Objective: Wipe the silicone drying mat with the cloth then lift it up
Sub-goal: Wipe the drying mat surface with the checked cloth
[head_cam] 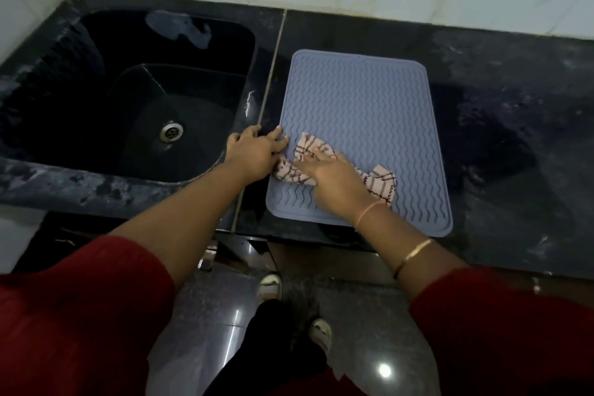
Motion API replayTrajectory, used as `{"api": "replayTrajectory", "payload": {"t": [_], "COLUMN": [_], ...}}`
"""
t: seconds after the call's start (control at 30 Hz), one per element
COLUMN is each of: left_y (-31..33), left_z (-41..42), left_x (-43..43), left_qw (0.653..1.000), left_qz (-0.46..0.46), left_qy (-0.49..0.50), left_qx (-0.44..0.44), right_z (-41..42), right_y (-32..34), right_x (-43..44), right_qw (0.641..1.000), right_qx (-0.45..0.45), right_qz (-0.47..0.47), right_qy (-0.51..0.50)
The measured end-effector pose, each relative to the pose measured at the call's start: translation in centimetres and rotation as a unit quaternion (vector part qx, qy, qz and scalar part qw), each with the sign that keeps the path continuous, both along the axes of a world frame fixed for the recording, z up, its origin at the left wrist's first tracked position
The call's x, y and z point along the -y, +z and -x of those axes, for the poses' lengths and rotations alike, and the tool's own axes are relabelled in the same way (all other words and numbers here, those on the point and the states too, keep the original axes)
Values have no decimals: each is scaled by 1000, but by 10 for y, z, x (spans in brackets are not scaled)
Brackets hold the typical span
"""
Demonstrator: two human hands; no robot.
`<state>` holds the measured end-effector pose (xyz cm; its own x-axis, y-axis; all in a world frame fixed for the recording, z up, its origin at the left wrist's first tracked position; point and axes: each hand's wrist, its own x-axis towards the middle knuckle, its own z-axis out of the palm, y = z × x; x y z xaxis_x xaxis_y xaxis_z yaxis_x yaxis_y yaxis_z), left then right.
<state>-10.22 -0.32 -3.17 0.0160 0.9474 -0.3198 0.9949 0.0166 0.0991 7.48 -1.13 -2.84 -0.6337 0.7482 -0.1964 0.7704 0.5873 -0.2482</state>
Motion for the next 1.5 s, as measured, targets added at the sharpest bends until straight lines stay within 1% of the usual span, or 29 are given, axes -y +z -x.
{"api": "replayTrajectory", "payload": {"t": [0.1,0.17,0.23,0.3,0.33,0.37,0.4,0.43,0.47,0.5,0.57,0.6,0.63,0.77,0.83,0.87,0.9,0.93,0.97,1.0,1.03,1.07,1.13,1.17,1.2,1.27,1.37,1.43,1.5], "left_y": [2,1,1,1,1,1,1,2,2,2,2,2,1,-1,1,2,3,7,11,16,21,25,29,29,29,31,32,33,33], "left_z": [-2,-2,-2,-3,-3,-4,-4,-5,-6,-6,-7,-7,-7,-6,-6,-6,-7,-7,-9,-12,-15,-19,-25,-27,-28,-27,-24,-24,-24], "left_x": [-2,-2,-1,0,1,1,1,1,2,2,2,3,3,2,1,0,-2,-4,-8,-11,-15,-18,-23,-26,-27,-29,-29,-29,-28], "left_qw": [1000,1000,1000,1000,1000,1000,1000,1000,1000,1000,999,999,999,999,999,999,999,999,998,998,997,996,994,993,993,992,992,991,990], "left_qz": [3,5,10,13,12,11,10,10,11,12,10,6,3,10,16,20,25,32,39,42,39,29,12,12,19,39,59,66,73], "left_qy": [7,11,14,17,19,21,22,22,22,23,31,34,34,34,30,28,29,30,29,29,37,53,90,97,97,93,72,62,52], "left_qx": [-11,-11,-6,1,3,4,6,7,8,6,4,2,1,-5,-14,-15,-18,-24,-35,-47,-56,-59,-54,-59,-68,-79,-86,-95,-108], "right_z": [-15,-28,-41,-45,-43,-39,-34,-28,-22,-16,-6,-4,-5,-27,-39,-43,-44,-42,-37,-29,-18,-8,9,13,11,-2,-30,-52,-77], "right_y": [0,2,2,1,3,3,5,8,10,9,-1,-7,-12,-6,-3,-3,0,3,4,6,8,6,-6,-12,-17,-19,-18,-19,-20], "right_x": [29,45,51,42,32,19,5,-9,-20,-26,-21,-12,-1,43,55,56,50,39,26,14,4,0,9,19,28,39,40,36,29], "right_qw": [999,994,982,960,944,931,924,927,940,959,987,993,995,997,992,987,977,960,941,933,942,959,990,997,998,995,983,980,978], "right_qx": [-21,-80,-153,-242,-290,-327,-339,-323,-279,-212,-75,-40,-29,-53,-115,-160,-210,-267,-310,-315,-281,-229,-110,-65,-40,-39,-66,-72,-69], "right_qz": [12,41,94,142,141,114,73,29,1,-5,-8,-20,-36,-53,-40,-14,18,39,35,25,27,34,10,-20,-47,-66,-69,-63,-91], "right_qy": [37,61,59,-11,-64,-117,-161,-188,-195,-187,-139,-111,-87,7,44,30,-12,-71,-129,-170,-181,-162,-82,-41,-4,67,156,175,176]}}
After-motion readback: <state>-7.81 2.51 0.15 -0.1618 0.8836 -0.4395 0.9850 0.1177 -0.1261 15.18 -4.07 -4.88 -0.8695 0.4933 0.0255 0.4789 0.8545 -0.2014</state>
